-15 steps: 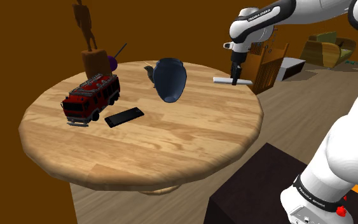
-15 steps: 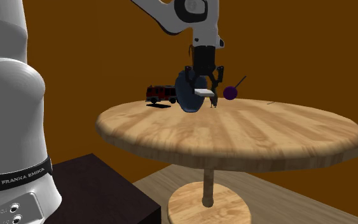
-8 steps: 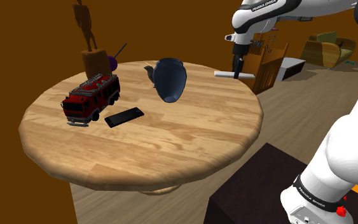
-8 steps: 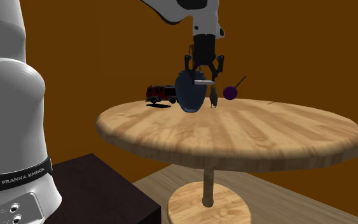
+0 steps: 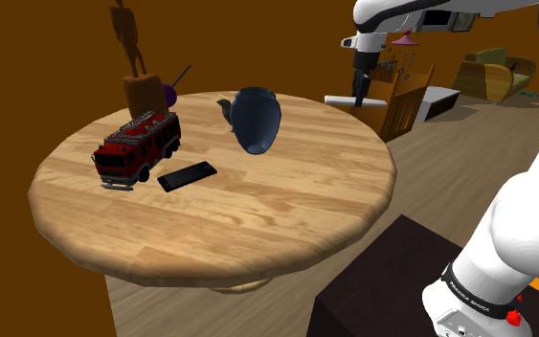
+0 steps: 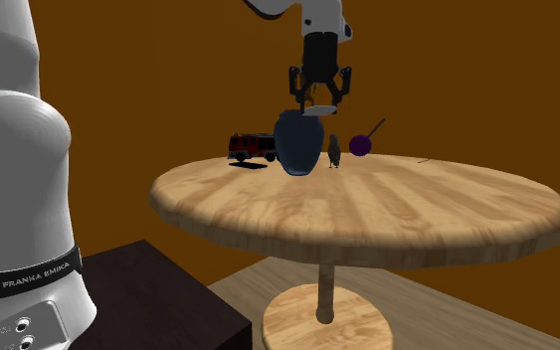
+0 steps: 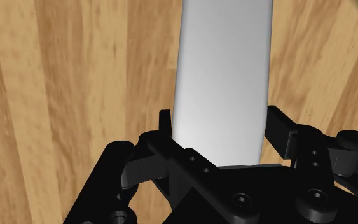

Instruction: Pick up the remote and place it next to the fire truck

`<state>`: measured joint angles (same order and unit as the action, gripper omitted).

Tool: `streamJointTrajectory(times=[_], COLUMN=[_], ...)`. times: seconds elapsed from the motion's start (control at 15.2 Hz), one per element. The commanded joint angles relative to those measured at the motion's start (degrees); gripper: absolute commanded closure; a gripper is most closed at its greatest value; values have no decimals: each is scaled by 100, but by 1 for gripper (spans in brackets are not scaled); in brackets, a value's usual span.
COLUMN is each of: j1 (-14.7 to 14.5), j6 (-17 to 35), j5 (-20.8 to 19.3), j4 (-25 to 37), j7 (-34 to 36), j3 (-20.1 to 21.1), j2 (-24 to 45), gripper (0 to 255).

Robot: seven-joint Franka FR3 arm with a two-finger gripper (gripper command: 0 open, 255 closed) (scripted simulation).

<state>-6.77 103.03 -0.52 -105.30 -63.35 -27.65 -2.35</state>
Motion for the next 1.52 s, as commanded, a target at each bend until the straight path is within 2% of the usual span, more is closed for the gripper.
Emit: streamJointTrajectory(times=[0.0, 0.73, 1.45], j1=[-1, -708, -1360], j6=[-153, -151, -319], j5=[4, 59, 255], j4=[158, 223, 1132], j7=[-2, 1466, 2729], j3=[0, 773, 1410], j2=[7, 75, 828], gripper=[255, 255, 255])
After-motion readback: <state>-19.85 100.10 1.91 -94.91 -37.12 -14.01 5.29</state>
